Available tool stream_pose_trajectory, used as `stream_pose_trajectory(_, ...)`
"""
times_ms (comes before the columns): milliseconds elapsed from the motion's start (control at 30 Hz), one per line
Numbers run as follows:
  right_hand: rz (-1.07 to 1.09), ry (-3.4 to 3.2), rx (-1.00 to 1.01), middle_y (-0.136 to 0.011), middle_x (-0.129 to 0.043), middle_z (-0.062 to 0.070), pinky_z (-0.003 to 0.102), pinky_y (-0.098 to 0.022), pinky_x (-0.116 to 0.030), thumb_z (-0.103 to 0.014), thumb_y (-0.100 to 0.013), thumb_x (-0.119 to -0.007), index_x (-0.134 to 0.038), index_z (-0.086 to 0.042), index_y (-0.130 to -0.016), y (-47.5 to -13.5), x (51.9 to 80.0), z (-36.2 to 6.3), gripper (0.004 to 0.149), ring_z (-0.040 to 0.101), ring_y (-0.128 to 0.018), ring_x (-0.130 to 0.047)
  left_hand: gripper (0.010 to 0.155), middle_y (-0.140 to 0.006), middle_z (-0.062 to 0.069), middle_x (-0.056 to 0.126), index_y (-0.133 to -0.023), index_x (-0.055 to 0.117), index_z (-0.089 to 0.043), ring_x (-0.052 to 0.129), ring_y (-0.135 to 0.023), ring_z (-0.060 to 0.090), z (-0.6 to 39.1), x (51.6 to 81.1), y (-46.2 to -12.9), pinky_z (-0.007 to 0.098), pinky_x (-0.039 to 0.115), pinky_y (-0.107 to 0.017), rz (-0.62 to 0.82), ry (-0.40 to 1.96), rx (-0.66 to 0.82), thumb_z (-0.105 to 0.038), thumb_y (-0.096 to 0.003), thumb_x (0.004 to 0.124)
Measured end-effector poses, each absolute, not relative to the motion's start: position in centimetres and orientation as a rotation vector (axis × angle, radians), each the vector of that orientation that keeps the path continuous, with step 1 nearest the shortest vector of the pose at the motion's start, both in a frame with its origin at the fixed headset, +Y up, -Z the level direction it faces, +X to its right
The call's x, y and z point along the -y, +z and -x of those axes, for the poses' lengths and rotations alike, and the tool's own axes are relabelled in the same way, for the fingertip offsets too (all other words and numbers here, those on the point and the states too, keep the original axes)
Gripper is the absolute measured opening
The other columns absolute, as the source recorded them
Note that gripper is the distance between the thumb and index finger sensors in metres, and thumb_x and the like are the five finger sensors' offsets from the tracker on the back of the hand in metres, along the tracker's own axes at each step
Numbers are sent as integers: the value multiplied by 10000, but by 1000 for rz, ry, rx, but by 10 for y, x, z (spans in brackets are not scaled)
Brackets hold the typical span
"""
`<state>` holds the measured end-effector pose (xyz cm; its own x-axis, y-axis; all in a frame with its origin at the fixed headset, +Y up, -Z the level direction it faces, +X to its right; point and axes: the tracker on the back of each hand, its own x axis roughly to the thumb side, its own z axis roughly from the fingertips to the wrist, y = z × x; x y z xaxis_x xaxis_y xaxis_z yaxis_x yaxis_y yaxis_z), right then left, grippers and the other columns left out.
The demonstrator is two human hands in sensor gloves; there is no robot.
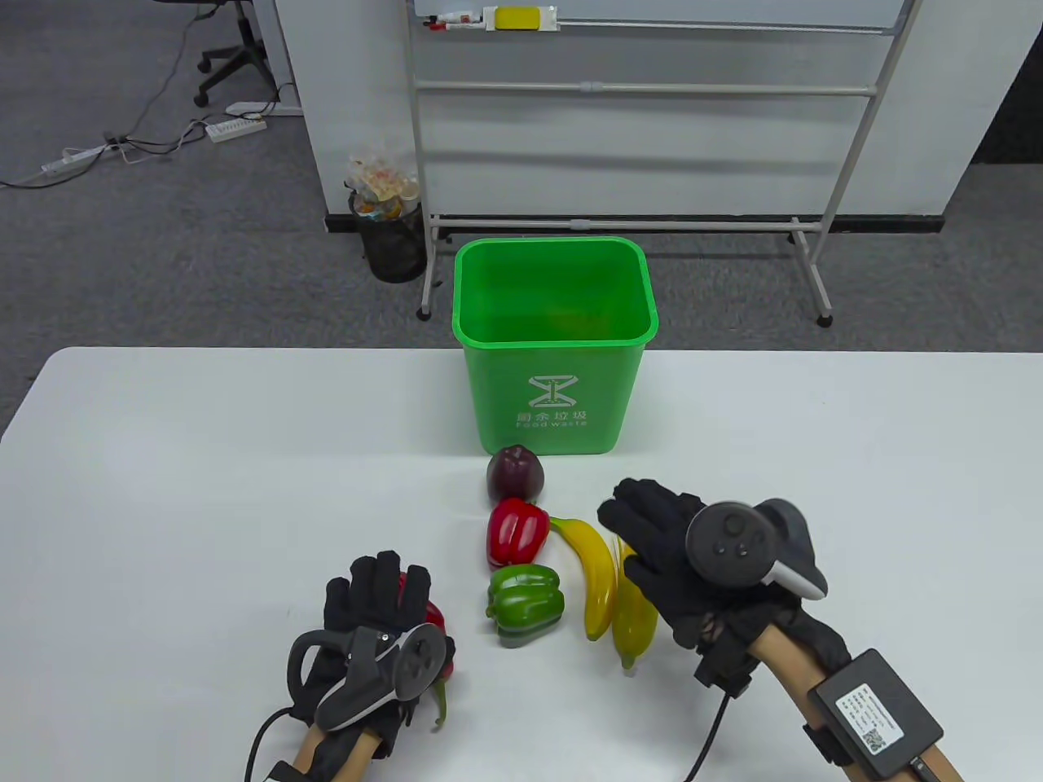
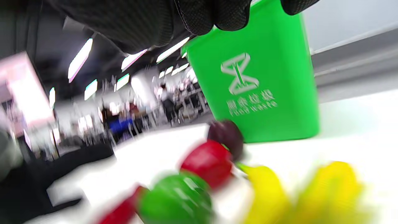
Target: Toss fruit and vegetables into food waste bin
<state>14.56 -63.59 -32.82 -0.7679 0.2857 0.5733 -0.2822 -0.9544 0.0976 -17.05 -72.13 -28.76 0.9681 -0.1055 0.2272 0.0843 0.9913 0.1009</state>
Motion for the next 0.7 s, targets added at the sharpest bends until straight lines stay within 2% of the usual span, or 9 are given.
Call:
stream_pose_trajectory(133, -1153, 3092, -29, -1153, -189, -42, 687, -792, -275, -283, -394, -897, -332, -491, -1028, -317, 703, -144, 874, 299, -1157, -277, 872, -1131, 255, 315, -1063, 429, -157, 422, -1026, 553, 171, 721, -287, 727, 422, -700, -88, -98, 230, -651, -377, 643)
stream_pose_trajectory(267, -1218, 3129, -41, -1139, -138, -40, 691, -790, -255, -290, -364, -939, -275, -525, -1006, -321, 738, -147, 954, 307, -1152, -241, 875, -1132, 253, 308, -1064, 421, -157, 416, -1027, 554, 170, 723, -288, 728, 418, -700, -84, -98, 229, -649, -376, 644)
stream_pose_trajectory(600, -1304, 3083, -21, -1136, -198, -31, 697, -787, -263, -230, -372, -948, -316, -522, -1002, -327, 767, -138, 938, 323, -1146, -285, 858, -1131, 254, 306, -1063, 422, -157, 422, -1026, 553, 171, 727, -290, 726, 422, -699, -63, -124, 219, -634, -388, 653)
stream_pose_trajectory(700, -1334, 3069, 25, -1133, -245, -16, 695, -784, -277, -221, -373, -945, -381, -468, -1013, -326, 770, -135, 888, 326, -1141, -310, 858, -1130, 255, 305, -1063, 420, -158, 421, -1026, 552, 172, 728, -291, 725, 422, -700, -58, -130, 217, -634, -388, 653)
